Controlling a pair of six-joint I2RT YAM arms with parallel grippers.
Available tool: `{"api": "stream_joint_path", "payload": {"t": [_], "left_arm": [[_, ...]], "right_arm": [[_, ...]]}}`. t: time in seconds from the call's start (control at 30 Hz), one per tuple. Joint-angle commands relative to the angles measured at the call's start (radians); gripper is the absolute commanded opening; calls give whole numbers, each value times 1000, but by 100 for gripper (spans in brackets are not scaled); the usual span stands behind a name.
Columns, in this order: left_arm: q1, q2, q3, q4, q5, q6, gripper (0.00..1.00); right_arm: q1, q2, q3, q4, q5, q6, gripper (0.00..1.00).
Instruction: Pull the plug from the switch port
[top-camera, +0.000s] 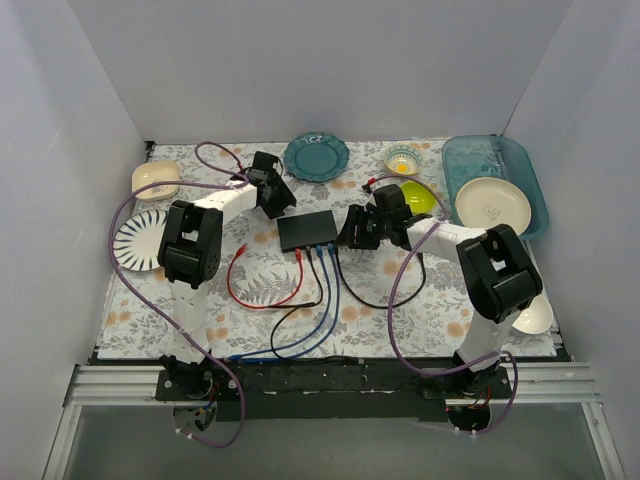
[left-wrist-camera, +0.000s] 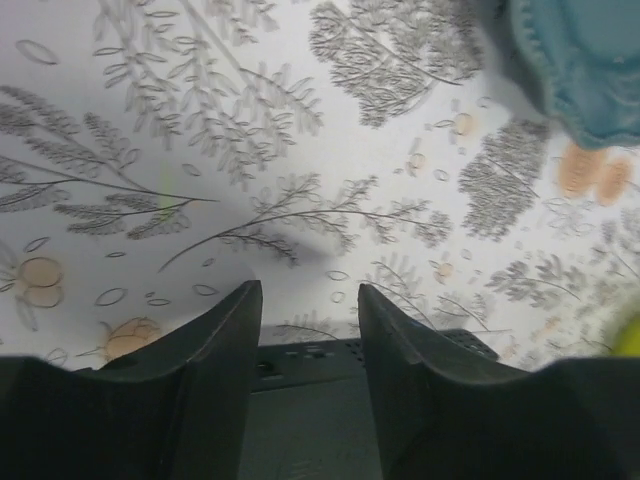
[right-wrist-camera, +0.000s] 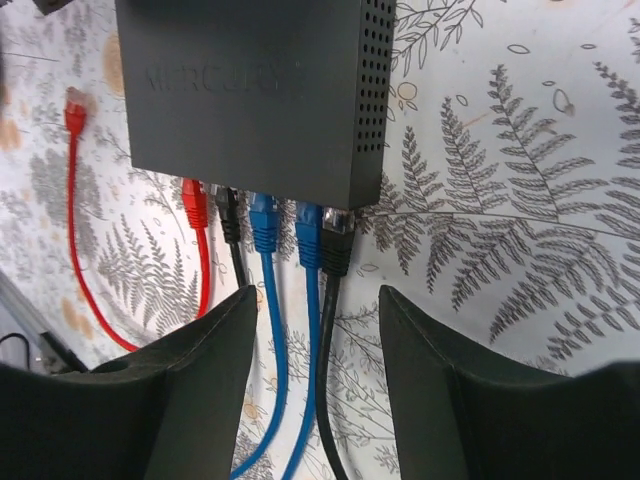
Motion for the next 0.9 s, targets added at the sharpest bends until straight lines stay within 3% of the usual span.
{"api": "stream_joint_path", "payload": {"t": [0.0,0.6,0.87], "left_arm": [[1,-25,-90,39,115,19,42],[-7,-269,-360,106,191,37,43],[-8,-447,-411,132,68,41,49]], "right_arm": [[-37,18,-59,161,-109,87,59],[-63,-180,-281,130,-48,44,64],[-63,-292,-390,254,25,78,63]]}}
